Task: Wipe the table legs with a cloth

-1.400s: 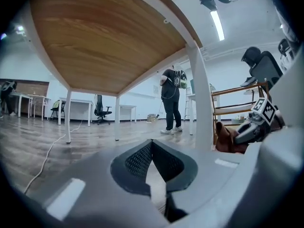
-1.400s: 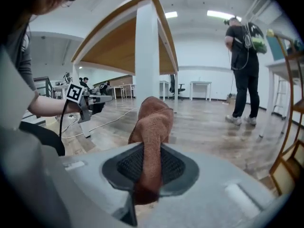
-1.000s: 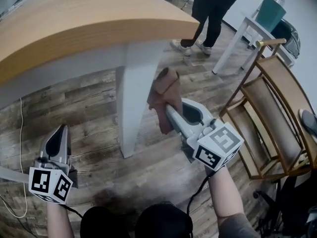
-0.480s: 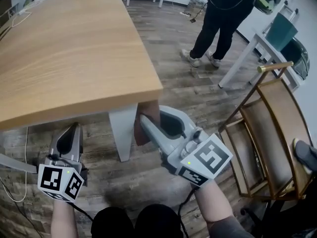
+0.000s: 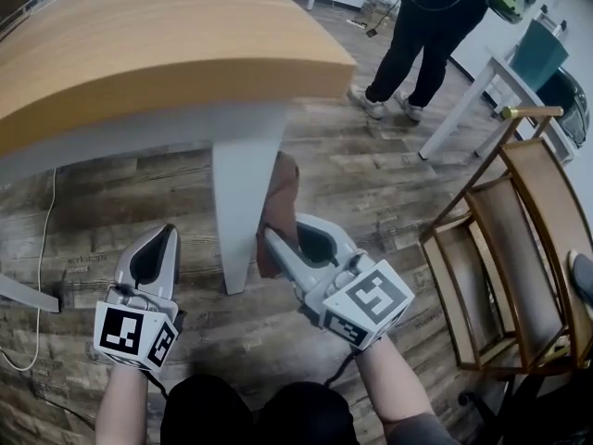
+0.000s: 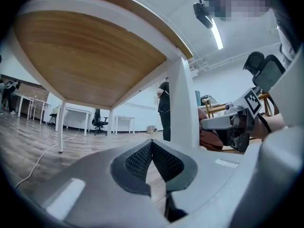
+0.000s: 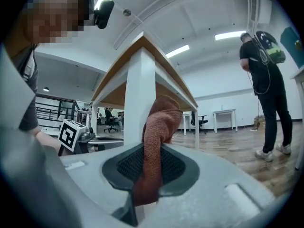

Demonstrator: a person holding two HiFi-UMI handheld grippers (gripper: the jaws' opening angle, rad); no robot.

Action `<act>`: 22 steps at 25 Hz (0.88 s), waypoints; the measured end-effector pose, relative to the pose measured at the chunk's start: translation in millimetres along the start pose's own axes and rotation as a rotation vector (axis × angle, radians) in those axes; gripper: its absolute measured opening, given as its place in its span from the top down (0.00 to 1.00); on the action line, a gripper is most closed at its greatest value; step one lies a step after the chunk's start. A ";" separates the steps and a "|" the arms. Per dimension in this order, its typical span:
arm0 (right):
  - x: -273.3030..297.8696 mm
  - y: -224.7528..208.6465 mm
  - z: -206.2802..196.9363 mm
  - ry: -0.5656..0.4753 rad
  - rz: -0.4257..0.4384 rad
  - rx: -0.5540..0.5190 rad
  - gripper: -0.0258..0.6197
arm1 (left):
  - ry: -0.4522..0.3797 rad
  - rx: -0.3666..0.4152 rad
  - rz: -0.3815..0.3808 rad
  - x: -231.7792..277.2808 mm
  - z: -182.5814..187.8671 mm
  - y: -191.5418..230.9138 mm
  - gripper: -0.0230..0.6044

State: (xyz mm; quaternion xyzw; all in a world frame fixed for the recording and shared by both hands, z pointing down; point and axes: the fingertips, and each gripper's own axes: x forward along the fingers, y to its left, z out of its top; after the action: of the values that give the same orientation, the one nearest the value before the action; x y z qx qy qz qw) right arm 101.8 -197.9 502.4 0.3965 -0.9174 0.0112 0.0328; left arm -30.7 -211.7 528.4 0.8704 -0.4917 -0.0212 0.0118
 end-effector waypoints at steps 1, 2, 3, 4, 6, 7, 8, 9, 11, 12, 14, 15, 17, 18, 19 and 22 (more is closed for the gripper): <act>1.5 -0.8 -15.1 0.021 0.001 0.012 0.86 | 0.004 0.006 -0.010 -0.1 -10.0 -0.7 0.93; 3.0 -2.1 -30.8 0.043 0.000 0.023 0.86 | 0.009 0.011 -0.019 0.4 -20.7 -1.1 0.93; 4.5 -3.6 -47.0 0.065 -0.002 0.034 0.86 | 0.014 0.013 -0.026 1.2 -32.0 -1.0 0.93; 5.9 -4.8 -63.8 0.087 -0.003 0.045 0.86 | 0.018 0.011 -0.030 1.8 -43.6 -0.4 0.93; 8.2 -6.0 -98.7 0.133 -0.005 0.070 0.86 | 0.024 -0.003 -0.029 1.9 -67.2 1.6 0.93; 9.3 -6.7 -115.5 0.153 -0.008 0.084 0.86 | 0.028 -0.008 -0.028 2.2 -79.5 2.7 0.93; 10.4 -7.8 -131.5 0.171 -0.011 0.102 0.86 | 0.033 -0.012 -0.027 2.7 -92.5 3.7 0.93; 11.4 -9.0 -147.3 0.187 -0.015 0.126 0.86 | 0.039 -0.018 -0.026 2.8 -106.0 4.2 0.93; 12.5 -8.7 -178.8 0.225 -0.021 0.182 0.86 | 0.061 -0.034 -0.024 -0.3 -132.3 4.1 0.93; 12.6 -7.2 -193.0 0.245 -0.022 0.204 0.86 | 0.073 -0.041 -0.023 -2.8 -143.9 3.6 0.93; 13.4 -4.5 -216.1 0.278 -0.023 0.231 0.86 | 0.092 -0.049 -0.021 -6.1 -160.2 3.1 0.93; 14.6 -4.2 -225.8 0.292 -0.026 0.239 0.86 | 0.096 -0.053 -0.021 -6.2 -165.8 3.9 0.93; 18.1 -5.4 -244.2 0.318 -0.036 0.245 0.86 | 0.102 -0.062 -0.027 -4.2 -175.1 6.3 0.93; 19.2 -5.7 -253.9 0.333 -0.041 0.249 0.86 | 0.105 -0.064 -0.031 -3.3 -179.4 7.0 0.93; 19.7 -5.5 -263.9 0.350 -0.045 0.254 0.86 | 0.108 -0.066 -0.032 -3.0 -183.3 7.4 0.93; 21.4 -4.2 -291.3 0.383 -0.059 0.294 0.86 | 0.109 -0.076 -0.025 -2.6 -191.7 10.1 0.93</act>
State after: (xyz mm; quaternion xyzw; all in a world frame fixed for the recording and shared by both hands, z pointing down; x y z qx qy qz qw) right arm 105.2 -202.8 794.5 0.4144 -0.8708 0.2187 0.1486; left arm -31.3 -214.7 720.4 0.8753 -0.4783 0.0075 0.0715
